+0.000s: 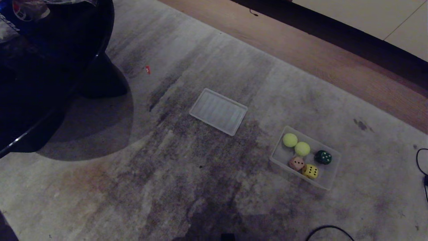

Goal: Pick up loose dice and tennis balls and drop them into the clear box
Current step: Put the toys in the box

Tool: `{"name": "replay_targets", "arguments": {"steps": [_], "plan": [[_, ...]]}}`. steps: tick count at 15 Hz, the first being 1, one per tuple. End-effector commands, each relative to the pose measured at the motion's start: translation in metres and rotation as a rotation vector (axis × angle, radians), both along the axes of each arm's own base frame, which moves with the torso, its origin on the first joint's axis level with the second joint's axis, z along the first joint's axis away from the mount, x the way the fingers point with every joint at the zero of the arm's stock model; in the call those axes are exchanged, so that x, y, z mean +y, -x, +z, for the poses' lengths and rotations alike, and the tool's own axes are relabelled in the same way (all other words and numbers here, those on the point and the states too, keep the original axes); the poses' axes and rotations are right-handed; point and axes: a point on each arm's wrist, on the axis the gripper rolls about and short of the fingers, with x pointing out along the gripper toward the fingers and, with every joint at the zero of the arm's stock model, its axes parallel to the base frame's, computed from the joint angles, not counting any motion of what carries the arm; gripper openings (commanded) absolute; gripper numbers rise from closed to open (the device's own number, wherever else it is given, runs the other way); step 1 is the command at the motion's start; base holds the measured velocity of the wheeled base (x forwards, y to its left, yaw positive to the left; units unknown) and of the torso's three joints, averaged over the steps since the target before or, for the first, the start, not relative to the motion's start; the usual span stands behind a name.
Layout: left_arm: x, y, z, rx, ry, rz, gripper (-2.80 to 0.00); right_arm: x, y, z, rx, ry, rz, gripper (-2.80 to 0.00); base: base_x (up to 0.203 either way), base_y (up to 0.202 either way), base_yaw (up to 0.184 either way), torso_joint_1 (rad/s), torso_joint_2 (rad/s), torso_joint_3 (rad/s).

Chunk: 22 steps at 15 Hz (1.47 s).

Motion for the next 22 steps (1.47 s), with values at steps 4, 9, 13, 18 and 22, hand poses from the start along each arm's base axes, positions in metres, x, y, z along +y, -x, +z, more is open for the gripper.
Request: {"name": "replay_targets", "arguments": {"steps": [4,9,13,18,22], "plan": [[0.0000,-0.0001,-0.0005,0.001,0.000,0.001,-2.80,0.0000,0.0000,0.0000,-0.001,0.000,0.000,-2.80,0.000,0.000,0.000,0.004,0.01,-0.194],[0.0000,-0.0001,-0.0005,0.001,0.000,0.001,-2.80,0.0000,0.0001,-0.0001,-0.002,0.000,0.000,-2.80,0.000,0.000,0.000,0.002,0.00,-0.197],[0.0000,-0.0001,-0.0005,0.001,0.000,0.001,-2.80,0.0000,0.0001,-0.0001,-0.002,0.000,0.000,-2.80,0.000,0.000,0.000,0.001,0.01,-0.195],[0.0000,-0.0001,-0.0005,0.001,-0.002,0.001,-2.80,0.0000,0.0001,-0.0001,-0.001,0.000,0.000,-2.80,0.000,0.000,0.000,0.002,0.00,-0.194],[0.0000,-0.0001,-0.0005,0.002,-0.005,-0.001,-2.80,0.0000,0.0000,-0.0002,0.001,0.000,0.000,-2.80,0.000,0.000,0.000,0.002,0.01,-0.196]]}}
